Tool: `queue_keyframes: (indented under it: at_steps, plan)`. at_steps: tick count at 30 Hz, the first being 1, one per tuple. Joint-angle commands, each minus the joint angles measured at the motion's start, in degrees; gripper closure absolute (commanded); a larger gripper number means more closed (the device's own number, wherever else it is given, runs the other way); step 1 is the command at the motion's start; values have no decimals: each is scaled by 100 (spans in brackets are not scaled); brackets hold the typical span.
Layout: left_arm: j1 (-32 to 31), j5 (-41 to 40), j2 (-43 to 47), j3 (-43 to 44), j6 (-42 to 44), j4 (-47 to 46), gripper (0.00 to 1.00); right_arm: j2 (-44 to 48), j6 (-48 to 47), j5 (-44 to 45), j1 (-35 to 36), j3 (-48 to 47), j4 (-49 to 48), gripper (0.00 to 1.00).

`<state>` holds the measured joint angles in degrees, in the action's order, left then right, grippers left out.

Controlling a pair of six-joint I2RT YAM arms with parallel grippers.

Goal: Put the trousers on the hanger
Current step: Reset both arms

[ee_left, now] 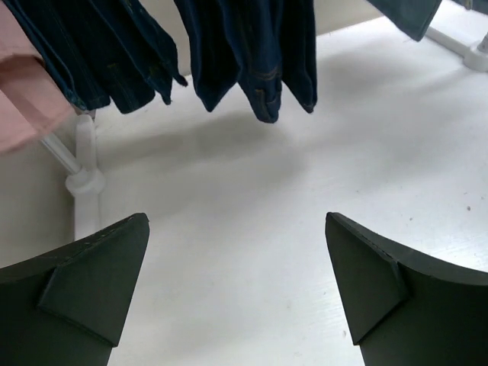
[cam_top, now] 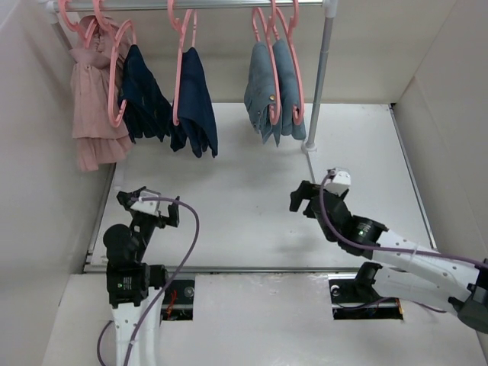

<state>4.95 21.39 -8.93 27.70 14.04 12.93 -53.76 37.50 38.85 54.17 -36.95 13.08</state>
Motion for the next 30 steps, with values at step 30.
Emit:
queue_keyframes:
  at_steps: [30]
  plan:
    - [-20,498,1069,-1707,389,-1425,0,559,1647,1687,-161,320,-227,0]
